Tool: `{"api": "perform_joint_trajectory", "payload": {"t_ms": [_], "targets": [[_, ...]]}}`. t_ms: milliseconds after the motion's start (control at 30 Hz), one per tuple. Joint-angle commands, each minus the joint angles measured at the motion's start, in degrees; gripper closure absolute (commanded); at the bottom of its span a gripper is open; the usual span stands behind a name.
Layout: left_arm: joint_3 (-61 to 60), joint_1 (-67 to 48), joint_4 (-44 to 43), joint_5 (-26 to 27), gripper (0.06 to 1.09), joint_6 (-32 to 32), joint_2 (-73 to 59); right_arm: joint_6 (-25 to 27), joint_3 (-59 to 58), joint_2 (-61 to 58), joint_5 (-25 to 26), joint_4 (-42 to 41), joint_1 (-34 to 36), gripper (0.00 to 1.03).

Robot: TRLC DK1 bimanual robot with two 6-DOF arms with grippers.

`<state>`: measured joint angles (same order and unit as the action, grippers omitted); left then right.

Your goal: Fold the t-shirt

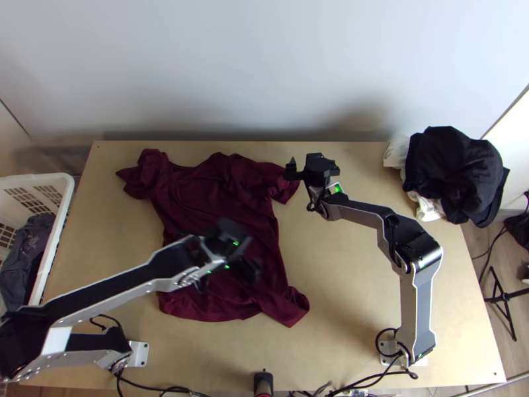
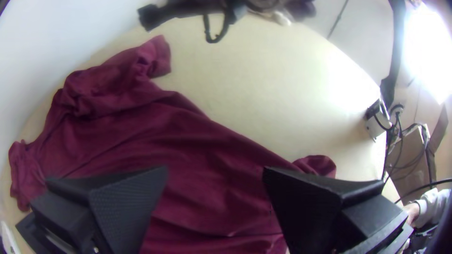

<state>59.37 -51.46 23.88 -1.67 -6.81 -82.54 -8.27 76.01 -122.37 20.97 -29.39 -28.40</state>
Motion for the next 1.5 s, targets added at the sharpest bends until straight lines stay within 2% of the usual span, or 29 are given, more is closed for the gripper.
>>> {"api": "perform_joint_trajectory", "payload": {"t_ms": [0,167,333,467,600,800,1000,1200,1333,1467], "targets": [[6.28,-7.69,4.33,0.18,0.11,0.48,-7.72,-0.16,0.11,0.55,0.03,0.29,0.37,0.07],[10.24,-10.15,5.56,0.27,0.11,0.83,-10.89,-0.87,0.72,1.25,0.03,0.47,0.72,0.07],[10.85,-14.19,7.32,1.14,0.11,4.0,-10.97,-1.31,0.72,1.25,0.03,1.09,0.54,0.07],[10.67,-15.6,8.2,3.96,0.11,6.54,-10.8,-1.57,0.72,1.52,0.03,1.17,0.37,0.07],[10.41,-16.92,8.29,10.29,0.11,8.65,-9.74,-1.92,0.63,1.87,0.03,1.26,0.19,0.07],[11.03,-19.64,6.62,11.52,0.11,13.49,-10.01,-3.33,2.92,0.73,-0.14,4.07,0.28,0.07],[10.76,-24.3,5.21,13.8,0.11,14.19,-12.99,-5.79,4.76,-0.59,-0.41,7.33,0.1,0.07],[13.14,-25.44,3.02,13.01,0.11,15.6,-18.62,-7.02,4.94,0.2,-0.49,8.03,0.45,0.07],[14.81,-25.35,-0.59,6.68,0.11,17.53,-22.05,-8.34,4.68,1.43,-0.76,9.26,0.81,0.1],[15.6,-24.91,-2.35,4.4,0.11,18.06,-23.1,-9.22,4.32,2.83,-1.64,10.31,0.89,0.1]]}}
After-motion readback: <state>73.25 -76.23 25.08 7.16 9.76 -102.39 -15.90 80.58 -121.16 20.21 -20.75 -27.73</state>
